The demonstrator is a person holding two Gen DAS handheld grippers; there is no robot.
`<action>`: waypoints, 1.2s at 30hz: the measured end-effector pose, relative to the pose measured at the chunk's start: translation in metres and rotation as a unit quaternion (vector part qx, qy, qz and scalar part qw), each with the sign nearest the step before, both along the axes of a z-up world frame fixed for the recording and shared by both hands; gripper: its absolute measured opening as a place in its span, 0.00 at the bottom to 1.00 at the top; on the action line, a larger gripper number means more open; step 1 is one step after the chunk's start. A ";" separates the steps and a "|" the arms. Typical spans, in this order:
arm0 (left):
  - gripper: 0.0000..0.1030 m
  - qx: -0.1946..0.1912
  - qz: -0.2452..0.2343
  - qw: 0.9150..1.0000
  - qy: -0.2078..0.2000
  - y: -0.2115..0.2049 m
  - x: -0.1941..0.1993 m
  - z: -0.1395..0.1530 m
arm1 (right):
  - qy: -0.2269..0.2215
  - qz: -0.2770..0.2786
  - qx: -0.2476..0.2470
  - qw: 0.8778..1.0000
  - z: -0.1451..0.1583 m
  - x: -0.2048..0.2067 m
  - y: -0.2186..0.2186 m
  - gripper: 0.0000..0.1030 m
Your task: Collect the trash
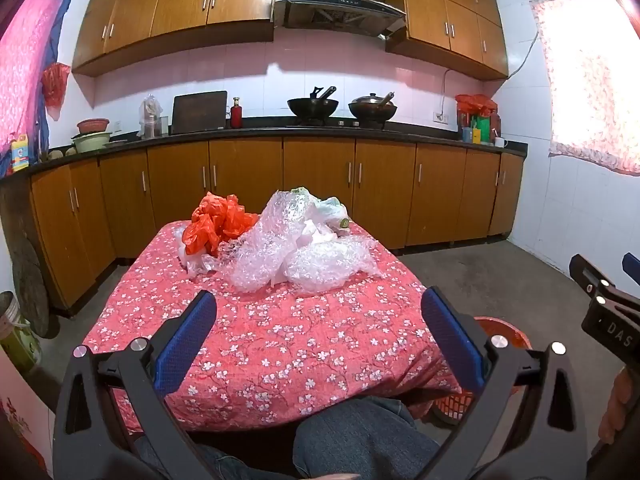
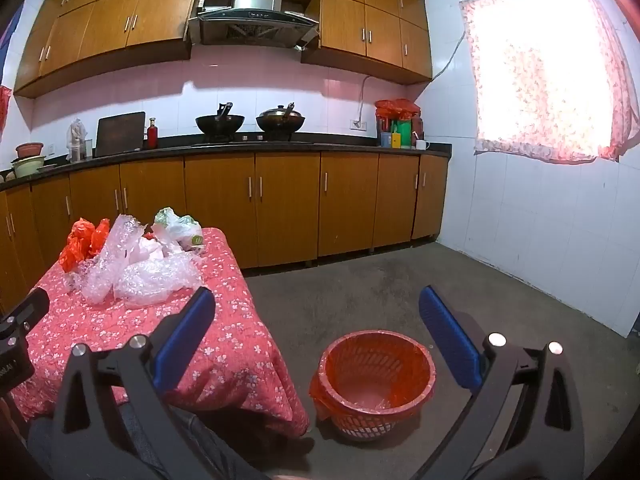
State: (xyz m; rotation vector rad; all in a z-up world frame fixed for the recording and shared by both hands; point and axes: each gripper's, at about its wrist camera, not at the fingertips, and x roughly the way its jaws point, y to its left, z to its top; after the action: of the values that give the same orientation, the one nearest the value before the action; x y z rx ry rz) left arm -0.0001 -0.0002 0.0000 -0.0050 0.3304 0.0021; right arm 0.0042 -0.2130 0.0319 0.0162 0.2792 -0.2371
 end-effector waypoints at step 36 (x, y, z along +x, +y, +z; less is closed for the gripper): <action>0.98 -0.008 0.001 1.000 0.006 0.001 0.001 0.000 | 0.004 0.001 -0.002 1.000 0.000 0.000 0.000 0.96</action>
State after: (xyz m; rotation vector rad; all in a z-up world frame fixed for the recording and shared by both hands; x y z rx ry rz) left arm 0.0010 0.0012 -0.0001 -0.0207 0.3416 0.0021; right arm 0.0042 -0.2126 0.0317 0.0108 0.2872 -0.2351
